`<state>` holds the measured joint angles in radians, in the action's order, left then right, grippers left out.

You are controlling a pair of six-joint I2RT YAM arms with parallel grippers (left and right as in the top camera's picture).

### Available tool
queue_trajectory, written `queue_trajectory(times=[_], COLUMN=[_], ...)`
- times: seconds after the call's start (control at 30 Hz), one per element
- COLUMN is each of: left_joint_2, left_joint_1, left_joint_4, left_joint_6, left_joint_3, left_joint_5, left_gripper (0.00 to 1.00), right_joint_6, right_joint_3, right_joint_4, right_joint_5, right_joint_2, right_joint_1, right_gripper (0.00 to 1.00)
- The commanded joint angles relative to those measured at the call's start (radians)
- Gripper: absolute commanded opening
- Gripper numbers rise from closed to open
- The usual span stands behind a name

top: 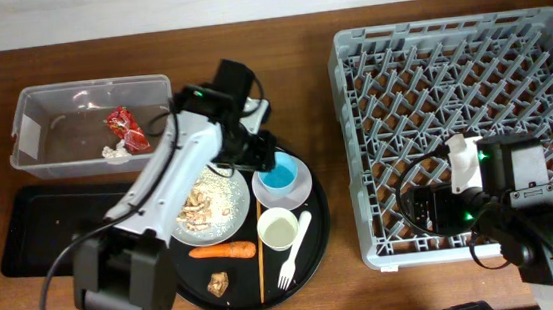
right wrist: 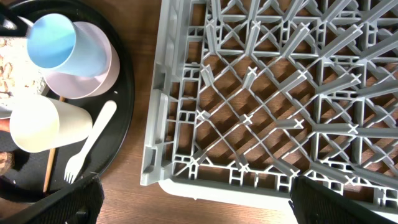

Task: Sort waste into correct bins and load items into the dishwasher rack
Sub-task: 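Grasp the blue cup from the pink bowl with the left gripper and lift, then hand the blue cup from the left gripper to the right gripper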

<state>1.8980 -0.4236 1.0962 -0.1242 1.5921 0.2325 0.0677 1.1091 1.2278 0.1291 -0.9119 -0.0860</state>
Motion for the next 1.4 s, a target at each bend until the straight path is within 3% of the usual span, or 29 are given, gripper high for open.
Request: queue_trajectory(times=[0.0,0.17,0.3,0.53,0.63,0.8,0.93,1.07,1.17,1.2,1.27,1.37], left_joint_2=[0.010,0.010,0.010,0.021,0.021,0.019,0.001,-0.010,-0.010,-0.009,-0.008,-0.008], left_joint_1=[-0.031,-0.032,-0.032,-0.032,-0.032,-0.027,0.025,0.100,0.149,0.157,0.163,0.157], left_joint_4=[-0.068,-0.094,-0.098,-0.116,-0.142,-0.117,0.010,0.100,0.086,0.086,0.087,0.092], left_joint_6=[-0.015,-0.026,-0.026,-0.025,-0.025,-0.024,-0.020,0.138,0.269,0.294,0.309,0.309], left_joint_3=[-0.082,-0.105,-0.105,-0.136,-0.135,-0.093,0.058,0.222,0.249,0.249,0.249,0.249], left_joint_5=[-0.022,-0.072,-0.072,-0.072,-0.072,-0.072,-0.048,0.335,0.783,0.864,0.964,0.988], left_gripper=[0.56,0.48,0.24,0.19,0.02,0.00,0.00,0.00,0.00,0.00,0.00,0.00], right_joint_6=[-0.007,-0.007,-0.007,-0.007,-0.007,-0.008,-0.007,-0.006,0.000,-0.013,-0.092,-0.255], right_joint_3=[0.021,0.021,0.021,0.021,0.021,0.021,0.021,0.021,0.021,0.021,0.021,0.021], right_joint_4=[0.008,0.008,0.008,0.011,0.014,0.014,0.014,-0.032,-0.105,-0.134,-0.175,-0.225], right_joint_5=[-0.010,-0.010,-0.010,-0.010,-0.010,-0.010,-0.085,-0.158,-0.132,-0.077,0.087,0.437], right_joint_2=[0.000,0.000,0.000,0.000,0.000,0.000,0.000,0.000,-0.012,-0.017,-0.026,-0.043], right_joint_1=[0.002,0.002,0.002,0.002,0.002,0.002,0.002,0.002,0.002,0.002,0.002,0.002], right_gripper=[0.99,0.99,0.99,0.99,0.99,0.99,0.99,0.98,0.99,0.99,0.99,0.99])
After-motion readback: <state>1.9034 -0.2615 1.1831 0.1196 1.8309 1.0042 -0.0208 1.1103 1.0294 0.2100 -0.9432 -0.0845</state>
